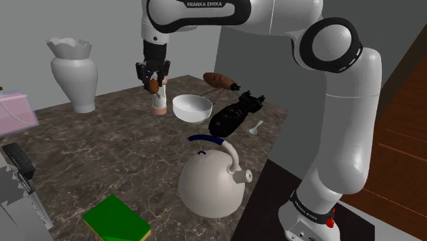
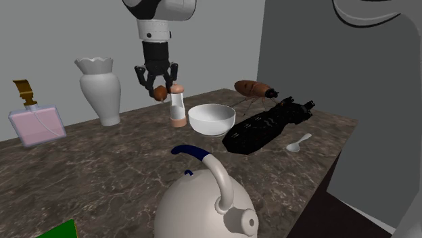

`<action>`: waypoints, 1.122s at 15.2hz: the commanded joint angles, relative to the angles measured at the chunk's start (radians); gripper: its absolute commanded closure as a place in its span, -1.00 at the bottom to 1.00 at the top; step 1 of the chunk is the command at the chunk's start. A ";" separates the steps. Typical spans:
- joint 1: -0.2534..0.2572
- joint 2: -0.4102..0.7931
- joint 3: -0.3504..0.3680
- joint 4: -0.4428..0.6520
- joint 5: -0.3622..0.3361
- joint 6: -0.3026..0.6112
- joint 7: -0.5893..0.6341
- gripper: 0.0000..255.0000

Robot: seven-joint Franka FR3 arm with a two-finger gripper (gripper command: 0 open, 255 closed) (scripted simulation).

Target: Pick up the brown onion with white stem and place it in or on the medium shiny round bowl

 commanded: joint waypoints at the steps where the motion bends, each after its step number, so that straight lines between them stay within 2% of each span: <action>1: -0.039 -0.047 -0.007 -0.061 0.021 0.020 -0.042 1.00; 7: -0.142 -0.139 -0.046 -0.178 0.072 0.056 -0.182 1.00; 14: -0.247 -0.201 -0.106 -0.250 0.116 0.074 -0.354 1.00; 17: -0.247 -0.199 -0.107 -0.287 0.115 0.113 -0.353 1.00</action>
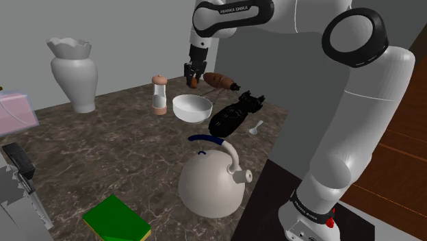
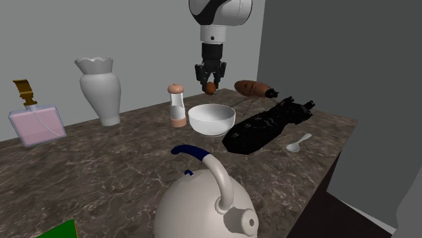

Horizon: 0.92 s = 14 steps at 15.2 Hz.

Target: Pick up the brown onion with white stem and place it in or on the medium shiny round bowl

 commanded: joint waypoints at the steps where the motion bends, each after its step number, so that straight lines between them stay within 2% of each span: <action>1: -0.002 0.003 -0.002 -0.023 0.000 0.027 -0.004 1.00; 11: -0.002 0.028 -0.004 -0.133 -0.010 0.160 0.003 1.00; 14: -0.002 0.028 -0.004 -0.133 -0.010 0.160 0.003 1.00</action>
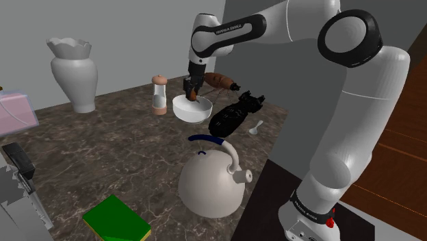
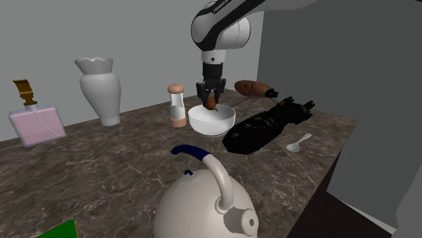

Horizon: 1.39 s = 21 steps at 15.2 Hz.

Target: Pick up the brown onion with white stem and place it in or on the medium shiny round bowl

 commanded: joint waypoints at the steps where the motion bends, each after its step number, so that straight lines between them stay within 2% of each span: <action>1: 0.000 0.000 0.000 -0.002 0.000 0.002 0.001 1.00; 5: 0.000 0.000 0.000 -0.002 0.000 0.002 0.001 1.00; 6: 0.000 0.000 0.000 -0.002 0.000 0.002 0.001 -1.00; 11: 0.000 0.000 0.000 -0.002 0.000 0.002 0.001 -1.00; 15: -0.002 -0.038 0.002 0.076 0.012 -0.113 -0.008 -1.00; 21: -0.002 -0.038 0.002 0.076 0.012 -0.113 -0.008 -1.00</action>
